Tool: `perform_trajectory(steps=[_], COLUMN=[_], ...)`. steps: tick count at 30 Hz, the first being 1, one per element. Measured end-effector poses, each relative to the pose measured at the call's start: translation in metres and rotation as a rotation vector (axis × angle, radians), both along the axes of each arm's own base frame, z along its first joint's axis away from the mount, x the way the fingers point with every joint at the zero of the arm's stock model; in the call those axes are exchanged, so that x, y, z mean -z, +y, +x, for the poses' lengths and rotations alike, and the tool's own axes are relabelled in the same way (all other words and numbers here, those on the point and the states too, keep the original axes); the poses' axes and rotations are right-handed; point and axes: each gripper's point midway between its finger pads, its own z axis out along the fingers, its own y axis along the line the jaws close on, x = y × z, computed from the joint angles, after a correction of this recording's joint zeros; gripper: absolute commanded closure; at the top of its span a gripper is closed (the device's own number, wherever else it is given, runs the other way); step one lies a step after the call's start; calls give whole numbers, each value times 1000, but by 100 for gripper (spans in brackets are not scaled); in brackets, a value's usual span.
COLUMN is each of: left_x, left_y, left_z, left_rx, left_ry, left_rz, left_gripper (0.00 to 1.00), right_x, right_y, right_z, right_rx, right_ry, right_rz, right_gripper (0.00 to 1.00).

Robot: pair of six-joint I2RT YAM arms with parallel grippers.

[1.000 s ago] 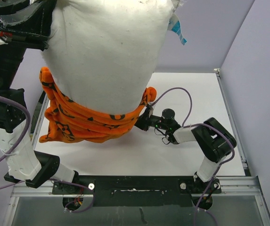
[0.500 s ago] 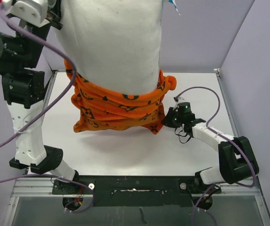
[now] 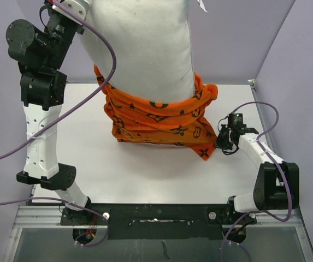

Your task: Remove the pillowcase from the pillow

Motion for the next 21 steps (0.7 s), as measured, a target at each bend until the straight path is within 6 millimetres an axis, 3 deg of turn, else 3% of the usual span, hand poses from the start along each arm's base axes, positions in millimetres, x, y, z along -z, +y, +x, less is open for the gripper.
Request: perform_trajectory(steps=[2,5,10,12,15,18,21], left_x=[21,72,127,132,123,111,104], left_y=[0,0,1,5,14,23,34], left_z=[5,10,32,43,58,76,93], left_rx=[-3,-7,-28,-48,-77,-110,-140], left_ry=[61,177,302,306,285,253,241], left_rz=[3,12,21,14,-10,-36,-71], left_gripper=[100,100,100,100,100,100,100], right_x=[1,2,-3,-6,-13,-21,-33], right_y=[-8,-14,-13,-16,-24,-29,-31], right_z=[-7,-12,-6,0,11,22,32], right_rx=[2,-17,-59,-69,-63,-60,-58], right_ry=[42,106,153,162,161,151,112], right_rz=[-14,-36,-39,-42,-43,-50,-55], right_gripper=[100,100,100,100,100,91,72])
